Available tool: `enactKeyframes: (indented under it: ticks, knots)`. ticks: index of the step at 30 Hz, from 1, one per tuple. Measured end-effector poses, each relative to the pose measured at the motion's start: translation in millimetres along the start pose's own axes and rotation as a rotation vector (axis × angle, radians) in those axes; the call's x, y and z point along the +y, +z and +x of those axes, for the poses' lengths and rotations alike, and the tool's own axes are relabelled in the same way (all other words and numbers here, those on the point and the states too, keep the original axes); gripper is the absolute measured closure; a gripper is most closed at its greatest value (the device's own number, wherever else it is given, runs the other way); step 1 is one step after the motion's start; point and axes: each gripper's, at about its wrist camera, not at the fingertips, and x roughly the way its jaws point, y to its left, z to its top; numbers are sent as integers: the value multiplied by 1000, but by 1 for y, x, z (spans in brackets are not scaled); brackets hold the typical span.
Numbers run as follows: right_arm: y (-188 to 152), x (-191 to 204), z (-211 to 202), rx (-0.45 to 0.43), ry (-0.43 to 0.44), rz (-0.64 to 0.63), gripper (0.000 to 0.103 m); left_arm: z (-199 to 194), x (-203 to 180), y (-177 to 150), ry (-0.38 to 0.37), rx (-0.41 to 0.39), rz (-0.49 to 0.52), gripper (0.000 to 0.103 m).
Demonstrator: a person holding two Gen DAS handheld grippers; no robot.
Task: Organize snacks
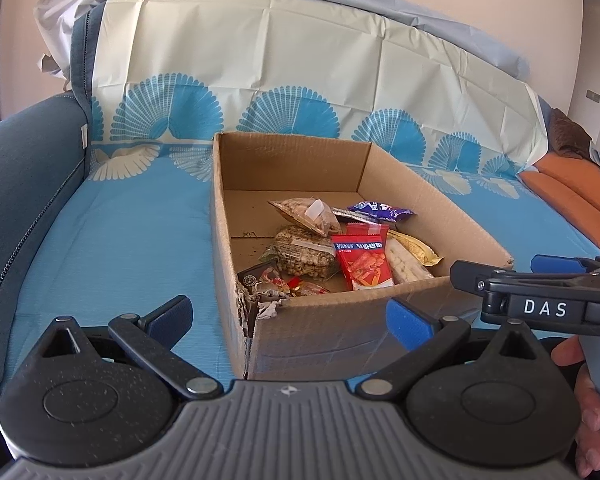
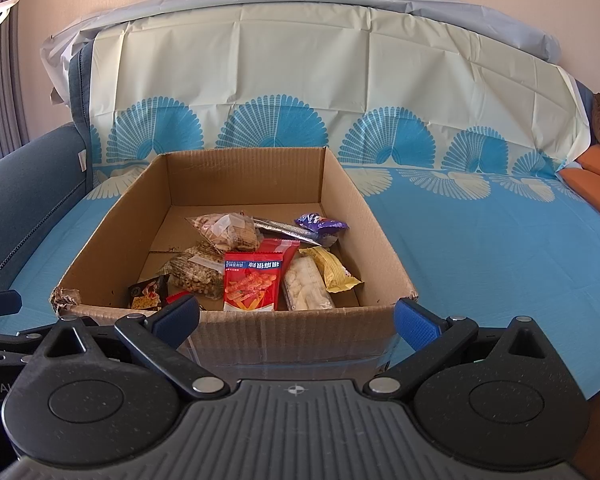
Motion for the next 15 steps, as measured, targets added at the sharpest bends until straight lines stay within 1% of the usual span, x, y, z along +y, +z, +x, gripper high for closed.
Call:
enactKeyframes:
  ticks: [6, 10, 12, 14, 15]
  knots:
    - [3, -2, -1, -2, 4, 9, 1, -1, -1, -1, -6, -8, 8, 0]
    - [5, -8, -1, 0, 10, 38, 1, -3, -3, -1, -8, -22, 18, 0]
    - [5, -11, -2, -4, 13, 57, 1, -7, -3, 0, -15, -51, 27, 0]
    - [6, -14, -2, -7, 15, 75, 1, -14, -5, 2, -30, -104, 54, 0]
    - [7, -17, -3, -11, 19, 88, 1, -16, -6, 5, -33, -113, 68, 0]
